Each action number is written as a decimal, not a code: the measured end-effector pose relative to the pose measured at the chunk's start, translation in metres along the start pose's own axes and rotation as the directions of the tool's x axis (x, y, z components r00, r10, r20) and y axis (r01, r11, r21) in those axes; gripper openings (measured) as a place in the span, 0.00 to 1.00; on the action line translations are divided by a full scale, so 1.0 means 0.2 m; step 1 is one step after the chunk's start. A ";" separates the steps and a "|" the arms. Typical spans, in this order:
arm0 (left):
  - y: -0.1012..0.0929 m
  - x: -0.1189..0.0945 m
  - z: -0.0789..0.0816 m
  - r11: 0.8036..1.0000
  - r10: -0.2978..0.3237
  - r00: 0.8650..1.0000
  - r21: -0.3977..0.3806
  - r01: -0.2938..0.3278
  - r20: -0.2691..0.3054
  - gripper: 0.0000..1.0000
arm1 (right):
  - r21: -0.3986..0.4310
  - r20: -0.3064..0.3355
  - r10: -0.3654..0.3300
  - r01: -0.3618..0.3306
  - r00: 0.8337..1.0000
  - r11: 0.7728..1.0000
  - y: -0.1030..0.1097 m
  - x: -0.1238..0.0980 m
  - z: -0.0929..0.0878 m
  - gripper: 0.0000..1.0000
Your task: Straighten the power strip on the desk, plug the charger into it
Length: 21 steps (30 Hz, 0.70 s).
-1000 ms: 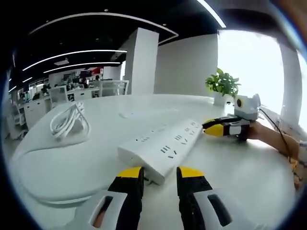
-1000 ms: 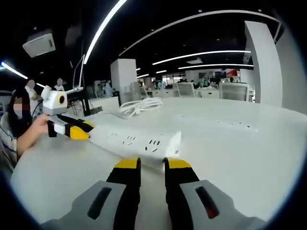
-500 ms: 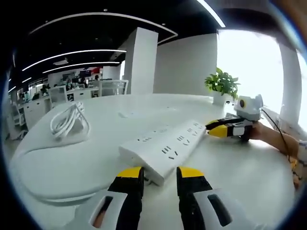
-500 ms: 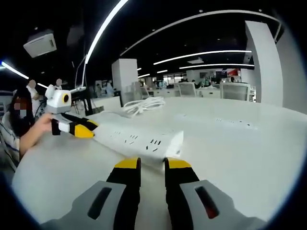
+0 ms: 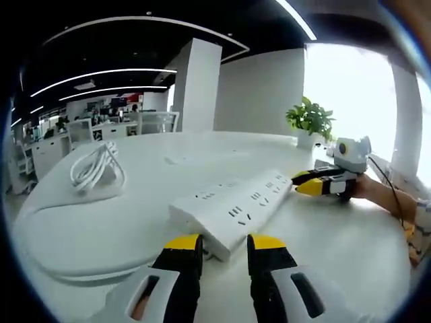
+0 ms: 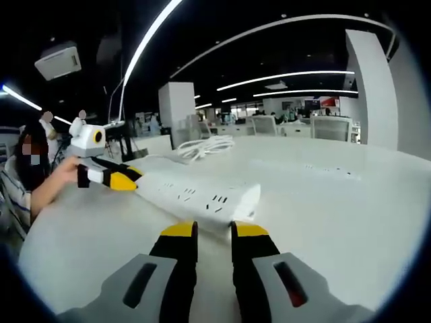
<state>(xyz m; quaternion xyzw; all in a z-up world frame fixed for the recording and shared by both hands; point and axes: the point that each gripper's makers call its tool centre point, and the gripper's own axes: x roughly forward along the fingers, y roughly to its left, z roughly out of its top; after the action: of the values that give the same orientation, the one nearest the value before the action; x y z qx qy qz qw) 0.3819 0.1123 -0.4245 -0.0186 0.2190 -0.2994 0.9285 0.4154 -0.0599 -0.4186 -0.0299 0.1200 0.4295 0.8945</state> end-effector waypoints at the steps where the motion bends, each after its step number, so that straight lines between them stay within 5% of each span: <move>1: 0.00 0.00 0.00 1.000 0.000 1.000 0.000 0.000 0.000 0.26 | 0.001 0.000 0.000 0.000 1.000 1.000 0.00 0.00 0.00 0.19; 21: -0.03 -0.01 -0.01 1.000 -0.017 1.000 0.010 0.017 -0.014 0.27 | -0.018 -0.009 0.004 -0.004 1.000 1.000 0.07 -0.09 -0.03 0.19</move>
<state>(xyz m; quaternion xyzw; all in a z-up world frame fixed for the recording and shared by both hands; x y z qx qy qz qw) 0.3758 0.1087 -0.4248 -0.0137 0.2235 -0.3083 0.9245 0.3937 -0.0655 -0.4198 -0.0395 0.1201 0.4322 0.8929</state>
